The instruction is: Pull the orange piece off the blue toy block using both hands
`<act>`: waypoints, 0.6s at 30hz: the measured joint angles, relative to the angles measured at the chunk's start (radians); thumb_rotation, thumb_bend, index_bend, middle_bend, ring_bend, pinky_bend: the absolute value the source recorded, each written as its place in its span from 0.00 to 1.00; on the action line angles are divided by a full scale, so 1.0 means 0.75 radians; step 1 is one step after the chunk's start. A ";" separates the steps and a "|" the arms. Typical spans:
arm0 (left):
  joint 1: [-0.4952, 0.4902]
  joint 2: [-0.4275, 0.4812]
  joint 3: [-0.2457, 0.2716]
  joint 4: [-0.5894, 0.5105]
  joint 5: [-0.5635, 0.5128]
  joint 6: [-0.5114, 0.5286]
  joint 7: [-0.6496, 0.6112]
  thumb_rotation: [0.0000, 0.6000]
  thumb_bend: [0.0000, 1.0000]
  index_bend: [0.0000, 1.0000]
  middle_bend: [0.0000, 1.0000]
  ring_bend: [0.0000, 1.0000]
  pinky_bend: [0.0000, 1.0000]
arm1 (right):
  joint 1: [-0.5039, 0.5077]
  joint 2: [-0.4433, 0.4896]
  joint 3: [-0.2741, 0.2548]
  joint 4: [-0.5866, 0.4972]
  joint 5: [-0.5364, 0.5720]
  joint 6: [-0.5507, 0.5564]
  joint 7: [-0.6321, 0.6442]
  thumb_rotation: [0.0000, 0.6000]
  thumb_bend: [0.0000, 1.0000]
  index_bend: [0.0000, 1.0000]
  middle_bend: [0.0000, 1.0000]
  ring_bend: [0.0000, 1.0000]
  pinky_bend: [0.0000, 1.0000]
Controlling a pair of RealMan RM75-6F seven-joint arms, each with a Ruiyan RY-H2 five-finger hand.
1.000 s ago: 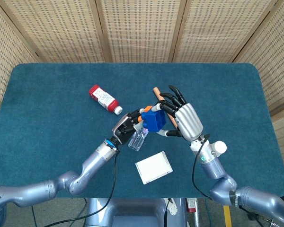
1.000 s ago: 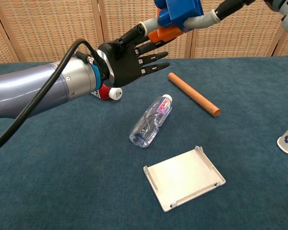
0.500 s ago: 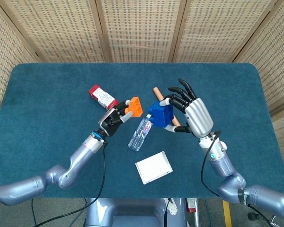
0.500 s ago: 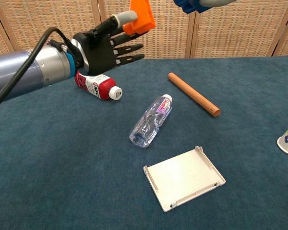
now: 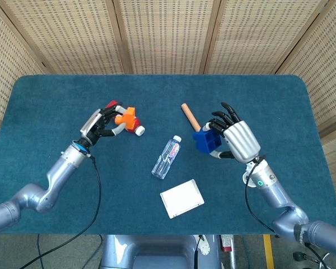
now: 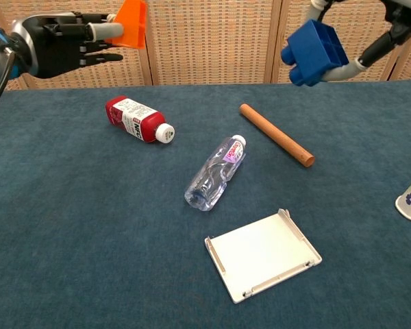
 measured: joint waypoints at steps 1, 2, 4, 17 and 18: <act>0.000 0.024 0.013 0.008 0.008 -0.005 0.050 1.00 0.52 0.59 0.52 0.00 0.00 | -0.001 -0.002 -0.007 0.013 0.006 -0.013 -0.017 1.00 0.23 0.62 0.59 0.21 0.00; 0.000 0.053 0.029 0.020 0.017 -0.012 0.118 1.00 0.52 0.59 0.52 0.00 0.00 | -0.001 -0.006 -0.015 0.030 0.016 -0.032 -0.039 1.00 0.23 0.62 0.59 0.21 0.00; 0.001 0.087 0.054 0.037 0.027 -0.019 0.228 1.00 0.52 0.59 0.52 0.00 0.00 | -0.001 -0.012 -0.025 0.051 0.033 -0.062 -0.070 1.00 0.23 0.62 0.57 0.21 0.00; 0.035 0.109 0.189 0.160 -0.121 0.008 0.941 1.00 0.17 0.00 0.03 0.00 0.00 | 0.012 0.019 -0.058 -0.010 0.216 -0.320 -0.229 1.00 0.00 0.02 0.00 0.00 0.00; 0.039 0.099 0.193 0.165 -0.137 0.020 0.957 1.00 0.15 0.00 0.01 0.00 0.00 | 0.012 0.027 -0.056 -0.028 0.224 -0.322 -0.238 1.00 0.00 0.02 0.00 0.00 0.00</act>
